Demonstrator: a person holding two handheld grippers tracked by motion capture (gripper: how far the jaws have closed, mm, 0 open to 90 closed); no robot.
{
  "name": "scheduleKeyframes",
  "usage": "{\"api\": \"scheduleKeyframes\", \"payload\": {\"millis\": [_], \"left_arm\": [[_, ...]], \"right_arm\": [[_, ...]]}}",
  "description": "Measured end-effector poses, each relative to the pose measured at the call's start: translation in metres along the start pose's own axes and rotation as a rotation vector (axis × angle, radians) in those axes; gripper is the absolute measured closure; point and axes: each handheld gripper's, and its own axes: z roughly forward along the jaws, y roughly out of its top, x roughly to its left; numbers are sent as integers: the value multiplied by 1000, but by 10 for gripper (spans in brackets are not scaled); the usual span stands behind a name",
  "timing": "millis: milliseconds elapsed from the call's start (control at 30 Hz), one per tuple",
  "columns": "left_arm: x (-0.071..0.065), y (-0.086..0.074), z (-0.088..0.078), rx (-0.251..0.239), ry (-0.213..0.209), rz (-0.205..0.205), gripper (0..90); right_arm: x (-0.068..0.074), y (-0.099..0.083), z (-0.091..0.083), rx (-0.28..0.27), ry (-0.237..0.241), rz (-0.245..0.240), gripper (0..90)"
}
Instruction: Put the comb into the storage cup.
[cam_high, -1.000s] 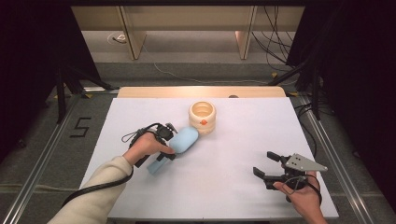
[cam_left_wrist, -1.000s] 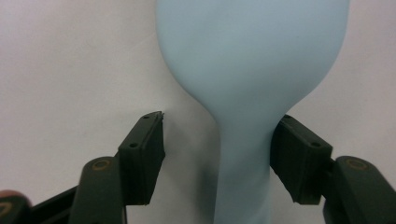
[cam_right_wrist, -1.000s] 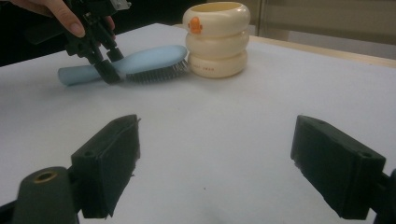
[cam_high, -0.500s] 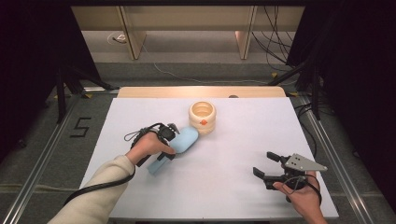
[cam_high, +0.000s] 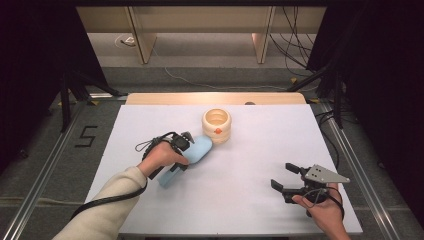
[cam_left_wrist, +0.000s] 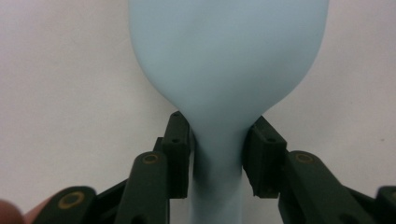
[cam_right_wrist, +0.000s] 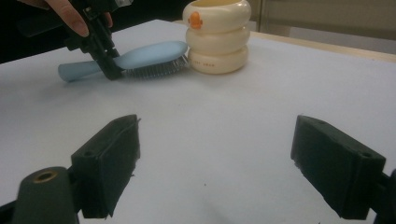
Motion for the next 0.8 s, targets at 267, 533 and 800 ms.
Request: {"api": "scheduleKeyframes", "payload": {"millis": [267,533,800], "left_arm": [[-1,-2,-1,-4,2,-11,673],[-2,-5,-1,-23,2,-16,682],[-1,-7,-1,-42,-1,-12,687]], "right_arm": [[0,0,0,1,0,4,165],[0,-1,0,5,1,7,165],[0,-1,0,5,1,7,165]]}}
